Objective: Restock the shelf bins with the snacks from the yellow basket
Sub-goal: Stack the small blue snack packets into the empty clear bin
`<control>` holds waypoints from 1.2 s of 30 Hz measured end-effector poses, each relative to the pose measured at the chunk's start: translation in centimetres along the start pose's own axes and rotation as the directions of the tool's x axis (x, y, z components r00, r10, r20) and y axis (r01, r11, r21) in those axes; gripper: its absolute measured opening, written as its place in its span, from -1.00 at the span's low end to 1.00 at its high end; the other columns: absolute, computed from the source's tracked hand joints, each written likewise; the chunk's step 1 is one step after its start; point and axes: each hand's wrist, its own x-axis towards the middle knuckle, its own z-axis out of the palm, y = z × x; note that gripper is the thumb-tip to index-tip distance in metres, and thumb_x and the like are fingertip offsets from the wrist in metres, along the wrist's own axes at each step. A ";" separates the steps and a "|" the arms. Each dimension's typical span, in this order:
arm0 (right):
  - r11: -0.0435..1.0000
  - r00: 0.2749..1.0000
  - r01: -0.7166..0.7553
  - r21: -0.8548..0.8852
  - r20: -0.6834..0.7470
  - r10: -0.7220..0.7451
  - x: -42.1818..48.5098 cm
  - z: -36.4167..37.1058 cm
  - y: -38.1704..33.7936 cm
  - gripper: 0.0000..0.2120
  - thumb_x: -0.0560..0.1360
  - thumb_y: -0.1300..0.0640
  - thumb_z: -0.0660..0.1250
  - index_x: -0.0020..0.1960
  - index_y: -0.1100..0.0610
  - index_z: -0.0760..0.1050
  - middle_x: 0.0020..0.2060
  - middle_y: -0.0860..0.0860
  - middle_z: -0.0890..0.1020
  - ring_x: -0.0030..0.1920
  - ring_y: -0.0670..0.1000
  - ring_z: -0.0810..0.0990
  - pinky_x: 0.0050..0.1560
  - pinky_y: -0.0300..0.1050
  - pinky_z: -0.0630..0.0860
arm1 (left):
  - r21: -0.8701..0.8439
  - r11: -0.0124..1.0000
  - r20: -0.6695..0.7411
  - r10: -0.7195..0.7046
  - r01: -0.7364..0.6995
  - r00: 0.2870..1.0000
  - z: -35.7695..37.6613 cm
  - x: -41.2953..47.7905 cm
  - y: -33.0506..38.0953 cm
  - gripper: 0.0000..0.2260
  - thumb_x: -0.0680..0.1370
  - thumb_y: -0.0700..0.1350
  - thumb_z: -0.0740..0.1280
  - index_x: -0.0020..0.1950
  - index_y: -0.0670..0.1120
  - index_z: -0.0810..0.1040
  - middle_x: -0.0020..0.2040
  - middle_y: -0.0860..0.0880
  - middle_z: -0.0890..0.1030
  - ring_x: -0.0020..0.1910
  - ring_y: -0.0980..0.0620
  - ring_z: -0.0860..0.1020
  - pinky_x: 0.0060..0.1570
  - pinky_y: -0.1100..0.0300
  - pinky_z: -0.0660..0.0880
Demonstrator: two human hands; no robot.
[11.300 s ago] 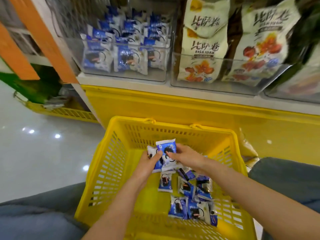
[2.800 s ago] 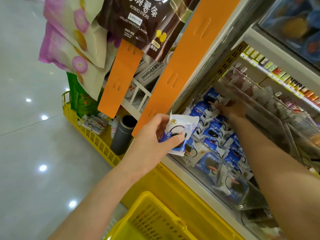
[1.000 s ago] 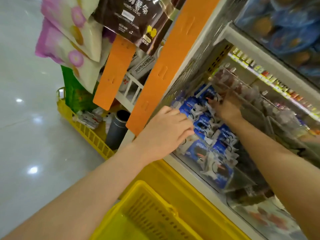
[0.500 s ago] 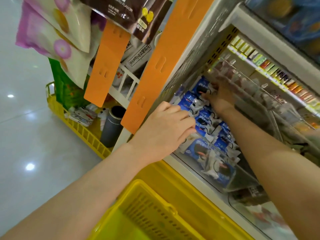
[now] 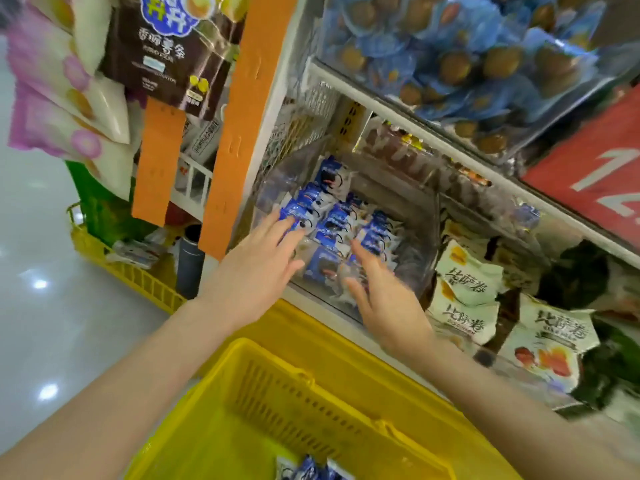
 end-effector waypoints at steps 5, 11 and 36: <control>0.975 0.968 0.137 -0.175 -0.185 -0.169 -5.8 1.7 1.1 -0.58 0.53 0.19 0.30 0.35 0.29 0.37 0.33 0.20 0.44 0.39 0.16 0.36 0.43 0.00 0.16 | -0.043 0.998 -0.074 -0.056 0.053 0.996 1.4 -5.8 2.2 -0.70 0.58 -0.07 0.21 0.28 -0.13 0.45 0.19 -0.09 0.48 0.21 -0.08 0.42 0.18 0.05 0.33; 0.993 0.985 0.094 -0.076 -0.138 -0.104 -13.3 9.9 2.5 -0.78 0.48 0.15 0.37 0.10 0.17 0.51 -0.05 0.05 0.60 -0.06 0.05 0.61 -0.03 -0.22 0.42 | -0.002 0.978 0.137 -0.204 0.207 0.969 6.3 -12.4 1.3 -0.72 0.61 -0.04 0.14 0.28 -0.07 0.43 0.17 -0.06 0.48 0.16 -0.07 0.42 0.13 0.07 0.30; 0.699 0.607 -0.699 0.150 0.640 0.471 -19.1 32.6 8.2 -0.35 0.51 0.14 0.36 0.46 0.20 0.08 0.41 0.17 0.23 0.19 0.22 0.49 0.03 0.11 0.50 | -0.101 0.750 0.282 -0.609 0.654 0.741 12.3 -18.8 -4.5 -0.72 0.62 0.02 0.02 -0.06 -0.16 0.37 -0.24 -0.23 0.57 -0.21 -0.24 0.57 -0.18 -0.10 0.46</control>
